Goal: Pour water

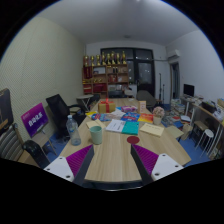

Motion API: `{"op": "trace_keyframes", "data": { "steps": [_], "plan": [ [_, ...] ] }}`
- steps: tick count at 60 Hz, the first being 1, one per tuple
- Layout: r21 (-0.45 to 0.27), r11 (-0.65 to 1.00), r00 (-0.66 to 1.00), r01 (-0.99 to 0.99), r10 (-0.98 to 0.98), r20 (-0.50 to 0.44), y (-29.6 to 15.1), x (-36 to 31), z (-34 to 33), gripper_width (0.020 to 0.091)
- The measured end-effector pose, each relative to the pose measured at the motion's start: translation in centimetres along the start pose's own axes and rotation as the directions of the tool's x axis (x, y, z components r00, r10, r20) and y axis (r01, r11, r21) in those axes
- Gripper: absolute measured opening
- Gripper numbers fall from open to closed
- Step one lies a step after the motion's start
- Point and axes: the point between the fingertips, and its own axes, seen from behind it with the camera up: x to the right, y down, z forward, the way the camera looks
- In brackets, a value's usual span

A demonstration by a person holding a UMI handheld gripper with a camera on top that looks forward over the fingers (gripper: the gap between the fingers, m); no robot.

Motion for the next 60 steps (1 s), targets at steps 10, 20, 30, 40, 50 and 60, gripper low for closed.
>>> {"op": "trace_keyframes", "data": {
  "steps": [10,20,30,40,50,60],
  "plan": [
    [-0.002,1.0,0.996,0.007,-0.007,-0.093,-0.3,-3.8,0.9,0.0837],
    [0.025,1.0,0.995,0.014,-0.011,-0.103,1.3,-8.6,0.9,0.0836],
    [0.039,0.998,0.998,0.043,-0.041,-0.049,2.5,-16.6,4.6,0.0831],
    [0.063,0.997,0.999,0.041,-0.043,0.033,1.7,-24.0,12.7,0.0845],
    [0.136,0.987,0.994,0.082,-0.091,0.056,0.3,-27.6,23.1,0.0842],
    [0.152,0.981,0.992,0.124,-0.128,0.02,0.3,-26.8,31.1,0.0839]
  ]
}}
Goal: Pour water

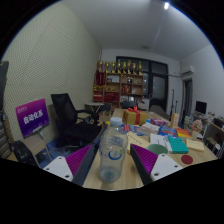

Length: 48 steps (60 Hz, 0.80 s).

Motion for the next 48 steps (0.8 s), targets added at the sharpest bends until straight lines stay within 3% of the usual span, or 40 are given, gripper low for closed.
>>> {"op": "trace_keyframes", "data": {
  "steps": [12,15,21,23,29,35,41,48],
  "plan": [
    [0.058,0.998,1.0,-0.021,0.022,-0.021,-0.2,0.5,7.0,0.0831],
    [0.043,0.999,1.0,-0.025,0.025,0.002,0.5,0.0,7.6,0.0593],
    [0.073,0.996,0.998,-0.056,0.056,0.008,0.1,0.5,8.9,0.0546],
    [0.061,0.995,0.997,-0.072,0.072,0.006,0.2,0.7,9.0,0.0548],
    [0.013,0.995,0.994,-0.098,0.097,0.046,0.9,0.6,9.5,0.0444],
    [-0.093,0.949,0.94,-0.3,0.311,0.139,0.2,-0.8,9.5,0.0446],
    [-0.166,0.739,0.714,-0.653,0.674,0.19,-4.6,-1.6,8.6,0.0445],
    [-0.277,0.238,0.183,-0.931,0.96,0.211,-8.5,1.4,8.2,0.0444]
  ]
}}
